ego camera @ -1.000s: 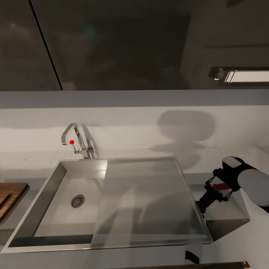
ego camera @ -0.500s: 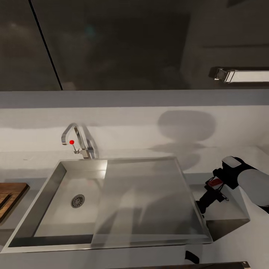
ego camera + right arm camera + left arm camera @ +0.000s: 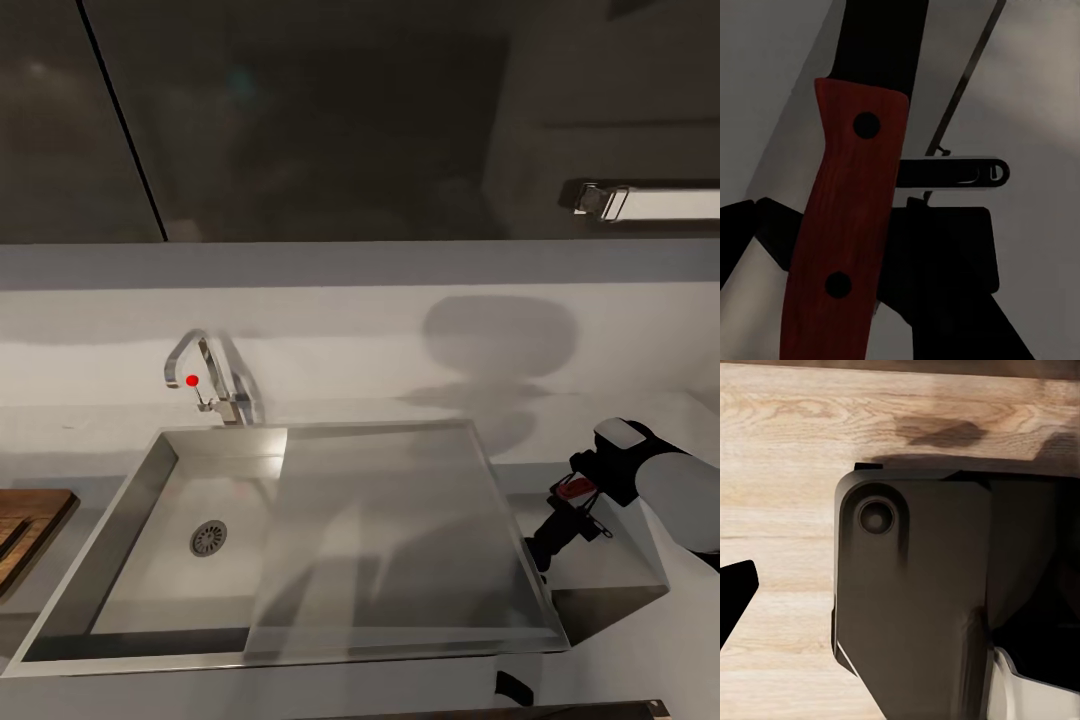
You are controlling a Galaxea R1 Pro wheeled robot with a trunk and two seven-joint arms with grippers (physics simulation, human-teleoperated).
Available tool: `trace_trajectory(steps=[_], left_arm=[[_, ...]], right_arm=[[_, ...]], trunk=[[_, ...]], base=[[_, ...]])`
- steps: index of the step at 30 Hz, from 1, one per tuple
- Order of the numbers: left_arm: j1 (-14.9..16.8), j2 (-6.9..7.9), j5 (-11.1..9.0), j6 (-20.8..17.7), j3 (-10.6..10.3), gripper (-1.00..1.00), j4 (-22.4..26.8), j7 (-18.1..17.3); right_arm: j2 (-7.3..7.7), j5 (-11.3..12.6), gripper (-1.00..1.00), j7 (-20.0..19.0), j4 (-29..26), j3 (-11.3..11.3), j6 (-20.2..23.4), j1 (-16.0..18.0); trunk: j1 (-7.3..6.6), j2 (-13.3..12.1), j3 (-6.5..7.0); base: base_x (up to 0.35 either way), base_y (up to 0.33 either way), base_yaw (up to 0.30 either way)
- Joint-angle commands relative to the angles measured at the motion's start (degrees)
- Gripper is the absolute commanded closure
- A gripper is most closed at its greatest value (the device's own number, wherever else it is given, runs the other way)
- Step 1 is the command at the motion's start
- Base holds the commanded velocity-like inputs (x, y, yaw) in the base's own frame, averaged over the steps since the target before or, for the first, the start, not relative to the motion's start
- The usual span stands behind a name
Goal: In the kitchen, take the Vidalia onion out of the sink, dice it on the chopping board with the paring knife, put the diced onion into the bowl on the countertop, then place both the paring knife and the chopping board into the sink.
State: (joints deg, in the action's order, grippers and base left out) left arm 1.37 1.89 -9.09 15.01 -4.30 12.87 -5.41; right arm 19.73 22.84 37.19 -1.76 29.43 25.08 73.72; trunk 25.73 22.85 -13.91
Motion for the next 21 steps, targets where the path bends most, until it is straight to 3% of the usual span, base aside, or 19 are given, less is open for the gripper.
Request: trace_trajectory(steps=[1, 21], left_arm=[[0.04, 0.05, -0.59, 0.21, -0.44, -1.0, -0.04, -0.13], [0.05, 0.05, -0.58, 0.19, -0.44, -1.0, -0.04, -0.13]], right_arm=[[-0.02, 0.05, 1.0, 0.34, 0.27, -0.78, 0.69, -0.86], [-0.3, 0.1, 1.0, 0.33, 0.27, -0.87, 0.68, -0.86]], trunk=[[0.05, 0.06, -0.12], [0.05, 0.06, 0.21]], base=[[0.0, 0.0, 0.0], [0.0, 0.0, 0.0]])
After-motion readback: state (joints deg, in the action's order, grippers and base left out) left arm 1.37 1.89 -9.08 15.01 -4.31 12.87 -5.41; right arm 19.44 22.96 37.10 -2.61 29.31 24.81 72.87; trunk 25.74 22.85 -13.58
